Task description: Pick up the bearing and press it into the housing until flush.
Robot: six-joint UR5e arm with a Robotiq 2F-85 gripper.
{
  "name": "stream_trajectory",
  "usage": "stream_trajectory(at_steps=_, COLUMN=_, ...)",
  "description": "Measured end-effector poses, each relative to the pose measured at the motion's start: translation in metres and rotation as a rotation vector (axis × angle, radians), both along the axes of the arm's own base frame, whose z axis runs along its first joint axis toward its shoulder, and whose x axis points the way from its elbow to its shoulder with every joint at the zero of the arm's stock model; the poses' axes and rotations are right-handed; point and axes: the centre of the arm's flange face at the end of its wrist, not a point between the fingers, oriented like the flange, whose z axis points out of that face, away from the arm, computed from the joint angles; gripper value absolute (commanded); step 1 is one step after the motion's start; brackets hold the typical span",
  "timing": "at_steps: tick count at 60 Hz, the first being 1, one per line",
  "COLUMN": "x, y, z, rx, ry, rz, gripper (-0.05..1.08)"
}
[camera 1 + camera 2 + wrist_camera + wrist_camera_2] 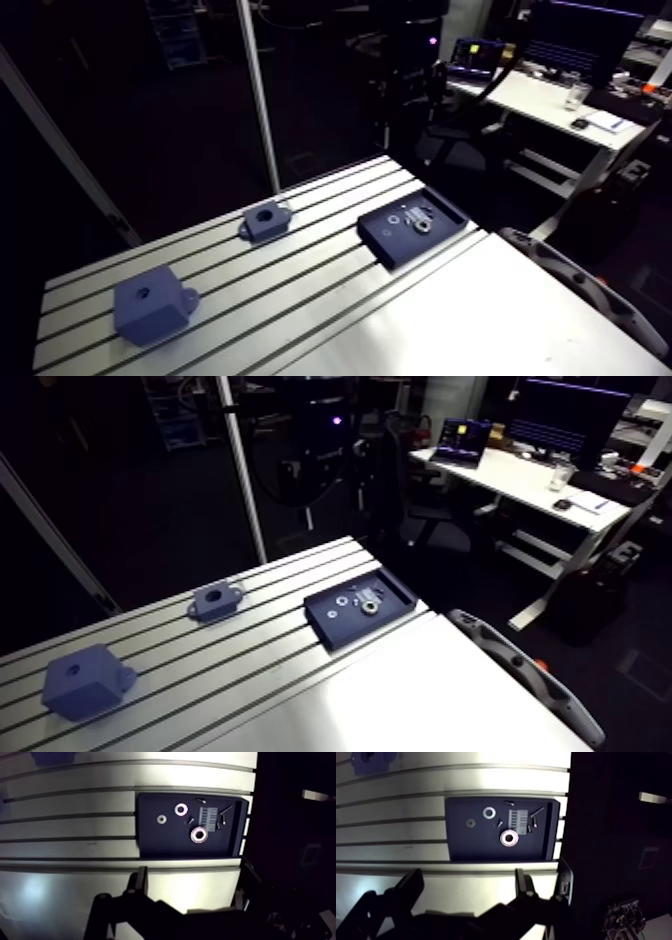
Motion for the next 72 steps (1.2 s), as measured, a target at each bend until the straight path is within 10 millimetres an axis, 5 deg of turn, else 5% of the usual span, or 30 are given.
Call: stream_trajectory(at_steps=72, x=0.026, y=0.054, z=-0.109, rx=-0.005, ry=-0.003, rz=-0.028, gripper=0.04)
